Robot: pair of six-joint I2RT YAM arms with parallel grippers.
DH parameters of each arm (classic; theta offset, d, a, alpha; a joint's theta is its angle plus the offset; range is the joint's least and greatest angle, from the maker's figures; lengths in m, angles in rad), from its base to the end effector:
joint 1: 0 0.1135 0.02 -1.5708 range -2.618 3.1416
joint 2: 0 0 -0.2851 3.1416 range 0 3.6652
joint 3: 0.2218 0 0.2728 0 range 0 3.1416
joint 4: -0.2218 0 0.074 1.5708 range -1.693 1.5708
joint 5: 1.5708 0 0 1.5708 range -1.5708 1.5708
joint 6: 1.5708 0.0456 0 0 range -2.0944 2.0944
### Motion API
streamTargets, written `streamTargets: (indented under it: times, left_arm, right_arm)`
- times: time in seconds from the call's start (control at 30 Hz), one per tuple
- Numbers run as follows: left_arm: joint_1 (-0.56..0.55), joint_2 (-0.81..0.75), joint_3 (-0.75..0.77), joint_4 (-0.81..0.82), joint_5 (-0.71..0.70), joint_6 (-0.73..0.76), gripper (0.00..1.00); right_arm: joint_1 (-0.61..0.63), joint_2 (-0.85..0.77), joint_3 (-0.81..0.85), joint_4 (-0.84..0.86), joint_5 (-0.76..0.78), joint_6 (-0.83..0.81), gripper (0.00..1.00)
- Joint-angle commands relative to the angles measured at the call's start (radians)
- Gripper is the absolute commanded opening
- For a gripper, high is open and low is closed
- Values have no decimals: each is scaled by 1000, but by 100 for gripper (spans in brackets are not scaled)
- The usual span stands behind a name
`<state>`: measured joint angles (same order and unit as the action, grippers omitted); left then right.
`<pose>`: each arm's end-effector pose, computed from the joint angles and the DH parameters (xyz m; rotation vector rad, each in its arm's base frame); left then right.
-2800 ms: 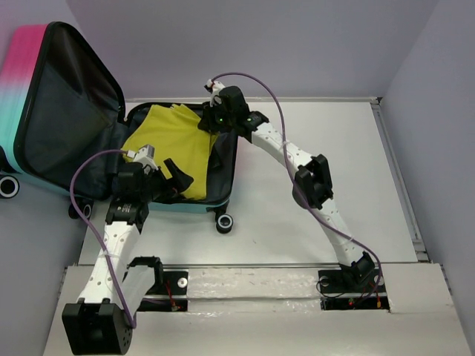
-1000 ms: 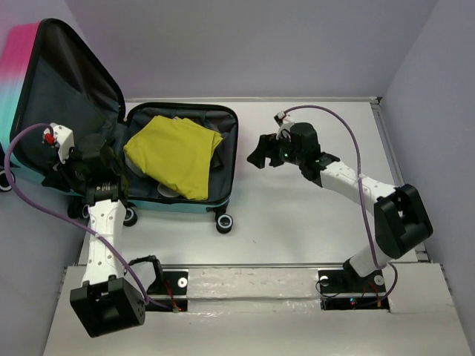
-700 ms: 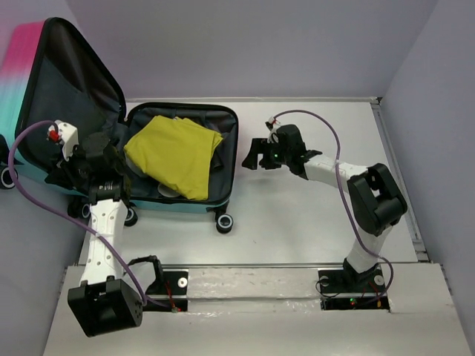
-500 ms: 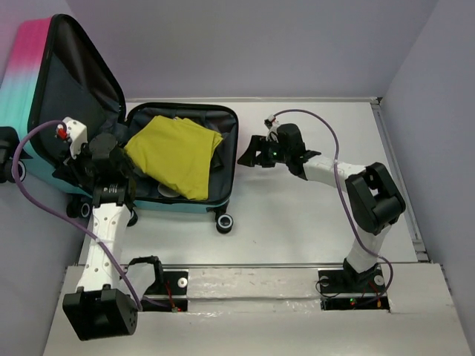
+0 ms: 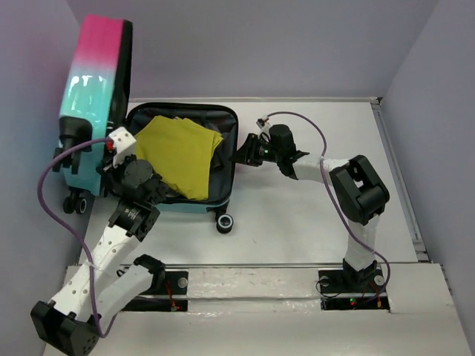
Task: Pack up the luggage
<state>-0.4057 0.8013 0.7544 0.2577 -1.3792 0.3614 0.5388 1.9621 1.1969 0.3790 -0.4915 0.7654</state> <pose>0.1749 -0.0264 0.3830 -0.6404 1.4669 0.8932 0.3907 0.2586 0.1930 -0.1162 2.1547 1.2930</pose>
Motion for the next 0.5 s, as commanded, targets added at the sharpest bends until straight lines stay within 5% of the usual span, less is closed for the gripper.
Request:
streamTargets:
  times: [0.0, 0.1, 0.37, 0.4, 0.43, 0.47]
  left_arm:
    - [-241, 21, -26, 121, -18, 56, 6]
    - [-381, 38, -29, 120, -49, 31, 6]
    - [-769, 93, 9, 27, -165, -16, 6]
    - [-803, 92, 22, -51, -170, -94, 14]
    - [-838, 91, 34, -95, -156, -132, 45]
    - [-916, 87, 58, -132, -141, -168, 63]
  right_arm:
    - [30, 43, 42, 26, 1, 31, 24]
    - [30, 58, 44, 24, 11, 34, 16]
    - [30, 55, 27, 24, 28, 28, 14]
    - [30, 54, 24, 26, 36, 28, 14]
    - [30, 54, 21, 26, 39, 29, 14]
    - [30, 52, 18, 27, 41, 29, 14]
